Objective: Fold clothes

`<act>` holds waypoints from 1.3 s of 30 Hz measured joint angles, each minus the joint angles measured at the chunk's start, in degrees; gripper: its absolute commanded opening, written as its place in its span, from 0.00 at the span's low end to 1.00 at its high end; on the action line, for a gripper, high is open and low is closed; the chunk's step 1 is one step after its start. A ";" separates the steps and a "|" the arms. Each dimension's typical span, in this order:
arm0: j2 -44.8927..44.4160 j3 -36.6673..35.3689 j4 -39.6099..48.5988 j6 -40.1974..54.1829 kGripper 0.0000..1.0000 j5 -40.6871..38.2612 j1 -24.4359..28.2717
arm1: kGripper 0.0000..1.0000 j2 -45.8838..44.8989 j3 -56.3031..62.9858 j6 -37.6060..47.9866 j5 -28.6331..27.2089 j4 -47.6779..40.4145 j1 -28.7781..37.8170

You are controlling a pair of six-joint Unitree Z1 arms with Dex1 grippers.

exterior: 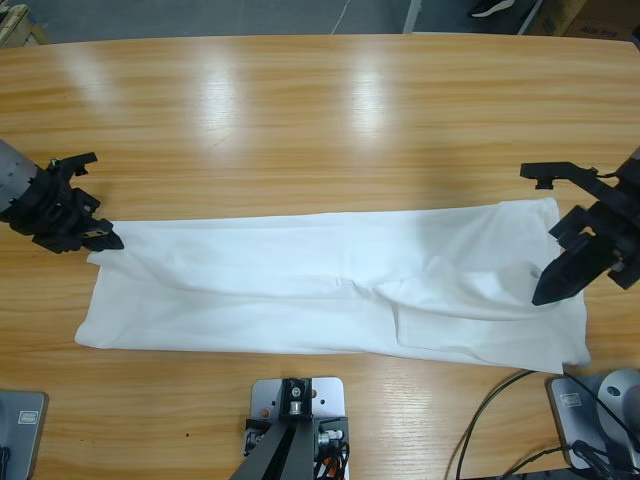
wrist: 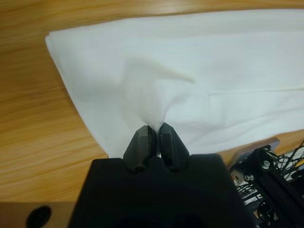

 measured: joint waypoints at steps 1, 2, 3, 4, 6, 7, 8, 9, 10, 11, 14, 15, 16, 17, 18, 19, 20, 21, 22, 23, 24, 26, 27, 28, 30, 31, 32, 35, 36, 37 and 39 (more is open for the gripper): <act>0.55 0.00 -0.20 0.00 0.00 0.09 -0.01 | 0.00 0.41 0.17 0.00 -0.42 -0.43 -0.71; 1.06 0.01 -0.49 0.00 0.00 0.18 -0.01 | 0.00 0.76 0.23 0.00 -0.98 -0.79 -1.51; 1.55 0.01 -0.78 0.00 0.00 0.31 -0.02 | 0.00 1.05 0.25 0.00 -1.69 -1.05 -2.53; 1.95 0.01 -1.06 0.00 0.00 0.43 -0.02 | 0.00 1.31 0.25 0.00 -2.26 -1.27 -3.53; 2.36 0.00 -1.49 -0.06 0.00 0.52 -0.02 | 0.00 1.60 0.26 0.00 -3.36 -1.39 -5.08; 2.47 0.00 -1.61 -0.14 0.00 0.52 -0.01 | 0.00 1.71 0.26 0.00 -4.02 -1.39 -5.68; 2.55 -0.01 -1.67 -0.23 0.00 0.52 -0.02 | 0.00 1.88 0.25 0.00 -4.66 -1.38 -6.02; 2.57 -0.01 -1.68 -0.31 0.00 0.52 -0.02 | 0.00 2.13 0.25 0.00 -5.13 -1.26 -6.20; 2.57 -0.01 -1.68 -0.33 0.00 0.51 -0.02 | 0.00 2.54 0.22 0.00 -5.50 -0.94 -6.23; 2.60 -0.01 -1.68 -0.33 0.27 0.51 -0.01 | 0.33 3.00 0.12 0.00 -5.86 -0.44 -6.23; 3.38 -0.02 -1.41 -0.32 0.97 -0.28 -0.01 | 1.00 4.63 -0.41 0.16 -7.06 1.56 -6.23; 3.87 -0.02 -1.16 -0.25 0.97 -0.54 -0.01 | 1.00 5.08 -0.49 0.38 -7.31 2.29 -6.22; 4.38 -0.03 -0.85 -0.08 0.97 -0.74 -0.01 | 1.00 5.44 -0.53 0.76 -7.76 2.90 -6.12; 4.81 -0.04 -0.54 0.16 0.97 -0.94 -0.01 | 1.00 5.60 -0.55 1.29 -8.45 3.51 -5.86; 5.03 -0.06 -0.17 0.29 0.97 -1.07 -0.01 | 1.00 5.54 -0.56 1.91 -9.16 3.97 -5.56; 5.07 -0.07 0.28 0.35 0.98 -1.15 -0.01 | 1.00 5.32 -0.56 2.88 -10.03 4.39 -5.20; 5.04 -0.08 0.62 0.44 1.00 -1.20 -0.01 | 1.00 4.84 -0.61 3.87 -11.10 4.74 -4.79; 4.96 -0.17 0.95 0.72 1.00 -1.20 -0.01 | 1.00 3.68 -0.70 4.83 -12.35 5.05 -4.21; 4.57 -0.30 1.28 1.14 1.00 -1.20 -0.01 | 1.00 2.17 -0.87 5.60 -13.66 5.37 -3.44; 3.76 -0.45 1.58 1.56 1.00 -1.20 0.00 | 1.00 0.45 -1.15 6.06 -14.52 5.58 -2.53; 2.57 -0.69 1.81 2.04 1.00 -1.20 0.00 | 0.99 -1.12 -1.58 6.35 -15.28 5.56 -1.66; -0.08 -1.74 2.28 2.88 1.00 -1.20 0.00 | 0.94 -4.54 -2.21 6.36 -15.88 3.81 0.42; -1.21 -2.58 2.76 3.45 1.00 -1.20 -0.01 | 0.90 -5.74 -2.23 5.90 -15.87 2.25 1.27; -1.79 -3.24 3.31 4.39 1.00 -1.20 -0.02 | 0.89 -6.45 -2.21 4.90 -15.55 0.70 2.08; -2.04 -4.57 4.35 6.69 1.00 -1.21 -0.67 | 0.84 -7.06 -2.04 2.60 -14.38 -2.91 3.97; -2.04 -5.26 4.73 7.86 1.00 -1.22 -1.48 | 0.84 -6.98 -1.80 1.62 -13.45 -4.66 4.99; -2.04 -5.75 4.95 8.75 1.00 -1.22 -2.55 | 0.84 -6.71 -1.63 0.91 -12.35 -6.30 5.93; -1.95 -5.95 5.45 10.36 1.00 -1.24 -4.95 | 0.84 -3.96 -0.98 -0.96 -10.40 -11.57 7.64; -1.87 -5.95 5.59 10.60 1.00 -1.24 -5.43 | 0.84 -2.57 -0.77 -1.28 -10.24 -12.94 7.93; -1.83 -5.95 5.65 10.71 1.00 -1.24 -5.62 | 0.84 -1.01 -0.39 -1.53 -10.23 -14.44 8.08; -1.83 -5.96 5.75 10.79 1.00 -1.24 -5.86 | 0.84 1.68 1.54 -1.63 -10.07 -17.86 8.20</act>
